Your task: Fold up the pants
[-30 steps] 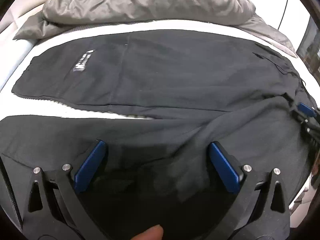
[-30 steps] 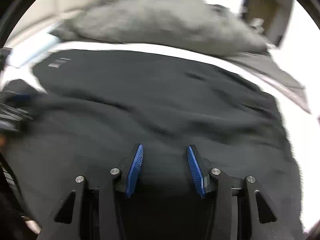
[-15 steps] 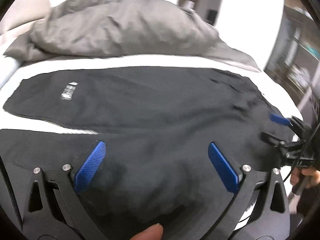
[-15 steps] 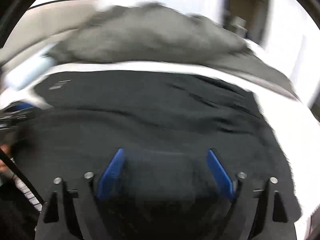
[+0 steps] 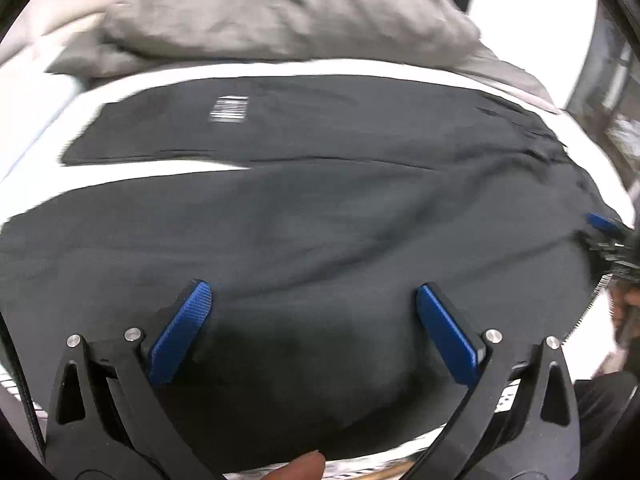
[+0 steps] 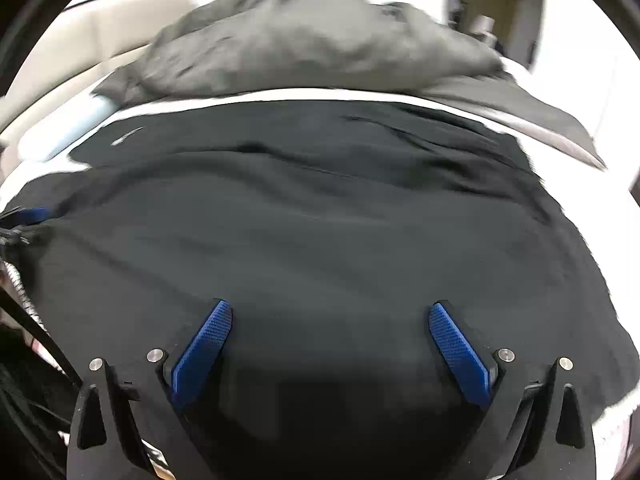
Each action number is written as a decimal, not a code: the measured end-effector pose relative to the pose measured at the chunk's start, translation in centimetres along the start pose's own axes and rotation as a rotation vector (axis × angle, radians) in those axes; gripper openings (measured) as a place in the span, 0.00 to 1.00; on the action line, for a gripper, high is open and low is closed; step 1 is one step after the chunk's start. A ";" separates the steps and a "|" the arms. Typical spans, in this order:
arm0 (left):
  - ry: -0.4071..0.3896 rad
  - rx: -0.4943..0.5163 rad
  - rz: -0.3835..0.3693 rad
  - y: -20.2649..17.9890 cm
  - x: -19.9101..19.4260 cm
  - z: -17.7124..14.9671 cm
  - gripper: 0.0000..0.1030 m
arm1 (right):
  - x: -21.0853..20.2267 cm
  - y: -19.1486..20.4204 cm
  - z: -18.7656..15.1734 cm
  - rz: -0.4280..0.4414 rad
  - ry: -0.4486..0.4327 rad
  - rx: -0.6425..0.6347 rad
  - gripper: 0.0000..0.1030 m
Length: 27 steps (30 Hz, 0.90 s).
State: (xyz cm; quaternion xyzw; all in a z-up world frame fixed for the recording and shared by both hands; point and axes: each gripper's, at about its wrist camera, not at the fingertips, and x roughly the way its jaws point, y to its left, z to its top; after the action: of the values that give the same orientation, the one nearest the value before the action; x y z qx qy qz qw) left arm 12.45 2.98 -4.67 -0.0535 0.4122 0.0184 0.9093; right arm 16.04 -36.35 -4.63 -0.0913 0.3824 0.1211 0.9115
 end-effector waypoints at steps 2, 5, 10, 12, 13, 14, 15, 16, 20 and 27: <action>-0.006 0.016 0.114 3.1 -0.2 -0.1 0.99 | -0.4 -2.3 -0.8 -0.039 -0.003 0.041 0.97; -0.010 -0.029 0.194 9.6 -0.4 -1.0 1.00 | -0.4 -4.5 -0.9 -0.091 -0.006 0.055 0.97; -0.047 -0.211 0.173 19.8 -1.6 -3.5 1.00 | 0.0 -4.5 -0.5 -0.119 0.000 0.046 0.98; -0.071 -0.237 0.142 20.6 -2.5 -3.8 0.99 | 0.0 -4.5 -0.6 -0.111 -0.003 0.055 0.99; -0.079 -0.236 0.157 20.2 -2.9 -3.7 0.99 | -0.1 -4.5 -0.8 -0.114 -0.005 0.058 0.99; -0.086 -0.227 0.162 19.5 -3.6 -3.4 0.99 | -0.2 -4.5 -0.8 -0.118 -0.005 0.059 0.99; -0.100 -0.215 0.138 18.6 -4.2 -3.3 0.99 | -0.2 -4.6 -0.8 -0.119 -0.003 0.062 0.99; -0.119 -0.199 0.098 17.4 -5.0 -3.0 0.99 | -0.4 -4.5 -0.6 -0.124 0.001 0.074 0.99; -0.137 -0.119 0.011 12.3 -5.3 -0.4 0.99 | -1.4 -2.9 0.9 -0.074 -0.021 0.075 0.99; 0.046 0.052 0.126 5.3 2.8 2.3 0.99 | -0.1 6.2 4.4 0.121 -0.037 -0.087 0.99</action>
State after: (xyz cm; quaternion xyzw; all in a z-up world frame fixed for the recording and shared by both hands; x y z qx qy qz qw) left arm 15.62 8.44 -5.74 -0.0040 0.4361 0.0638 0.8976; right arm 17.18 -29.31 -1.95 -0.1053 0.3646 0.1941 0.9046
